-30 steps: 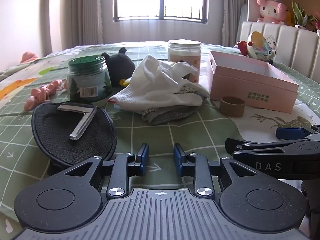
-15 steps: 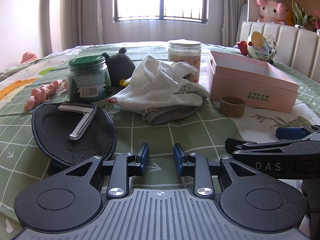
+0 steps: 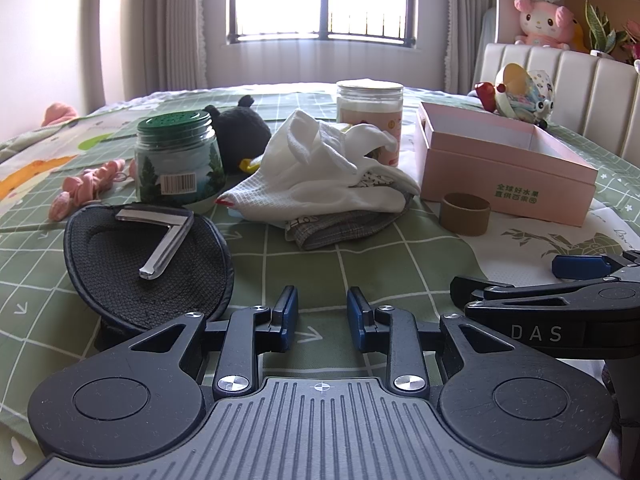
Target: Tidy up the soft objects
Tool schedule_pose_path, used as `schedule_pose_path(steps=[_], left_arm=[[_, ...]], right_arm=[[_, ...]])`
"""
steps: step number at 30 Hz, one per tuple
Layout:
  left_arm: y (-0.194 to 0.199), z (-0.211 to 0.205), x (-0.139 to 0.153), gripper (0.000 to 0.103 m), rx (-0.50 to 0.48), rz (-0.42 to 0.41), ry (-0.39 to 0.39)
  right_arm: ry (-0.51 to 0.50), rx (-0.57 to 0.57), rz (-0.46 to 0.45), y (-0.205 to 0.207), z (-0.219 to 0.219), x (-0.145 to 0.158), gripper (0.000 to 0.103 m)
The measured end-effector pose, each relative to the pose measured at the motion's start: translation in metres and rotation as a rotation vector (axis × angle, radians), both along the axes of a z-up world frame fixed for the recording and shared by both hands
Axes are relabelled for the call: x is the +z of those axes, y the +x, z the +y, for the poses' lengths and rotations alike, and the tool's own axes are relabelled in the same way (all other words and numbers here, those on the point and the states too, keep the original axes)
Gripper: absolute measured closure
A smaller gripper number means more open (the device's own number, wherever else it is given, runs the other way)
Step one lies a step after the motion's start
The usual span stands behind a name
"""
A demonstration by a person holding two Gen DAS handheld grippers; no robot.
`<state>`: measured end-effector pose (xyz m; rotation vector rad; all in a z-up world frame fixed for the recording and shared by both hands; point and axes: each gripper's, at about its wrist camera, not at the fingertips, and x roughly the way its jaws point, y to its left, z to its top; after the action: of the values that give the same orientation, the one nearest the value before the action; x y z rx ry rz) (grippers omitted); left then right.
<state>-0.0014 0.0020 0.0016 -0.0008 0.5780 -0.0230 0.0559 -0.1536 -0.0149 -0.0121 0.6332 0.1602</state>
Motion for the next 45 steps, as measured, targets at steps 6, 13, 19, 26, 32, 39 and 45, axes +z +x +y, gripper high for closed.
schedule_pose_path(steps=[6, 13, 19, 26, 32, 39, 45], left_arm=[[-0.0001, 0.0, 0.0, 0.073, 0.0, 0.0, 0.0], [0.0, 0.0, -0.0001, 0.073, 0.0, 0.0, 0.001], [0.0, 0.0, -0.0001, 0.073, 0.0, -0.001, 0.001], [0.0009, 0.001, -0.0001, 0.073, 0.001, 0.0, -0.004], [0.0009, 0.0013, 0.0001, 0.073, 0.0, 0.0, -0.004], [0.0016, 0.0043, -0.0006, 0.073, 0.005, 0.004, -0.009], [0.0025, 0.0086, 0.0019, 0.073, -0.008, 0.026, -0.027]], right_arm=[[-0.001, 0.0, 0.0, 0.0001, 0.0004, 0.0001, 0.0], [-0.001, 0.0, 0.0, 0.0002, 0.0006, 0.0002, 0.0], [-0.001, 0.0, 0.0, 0.0003, 0.0006, 0.0003, 0.0], [-0.001, 0.0, 0.0, 0.0002, 0.0006, 0.0003, 0.0], [-0.001, 0.0, 0.0, 0.0002, 0.0007, 0.0003, 0.0], [-0.002, 0.0, 0.001, 0.0009, 0.0013, 0.0, 0.0], [0.0, 0.0, 0.001, 0.0011, 0.0016, -0.0005, 0.0]])
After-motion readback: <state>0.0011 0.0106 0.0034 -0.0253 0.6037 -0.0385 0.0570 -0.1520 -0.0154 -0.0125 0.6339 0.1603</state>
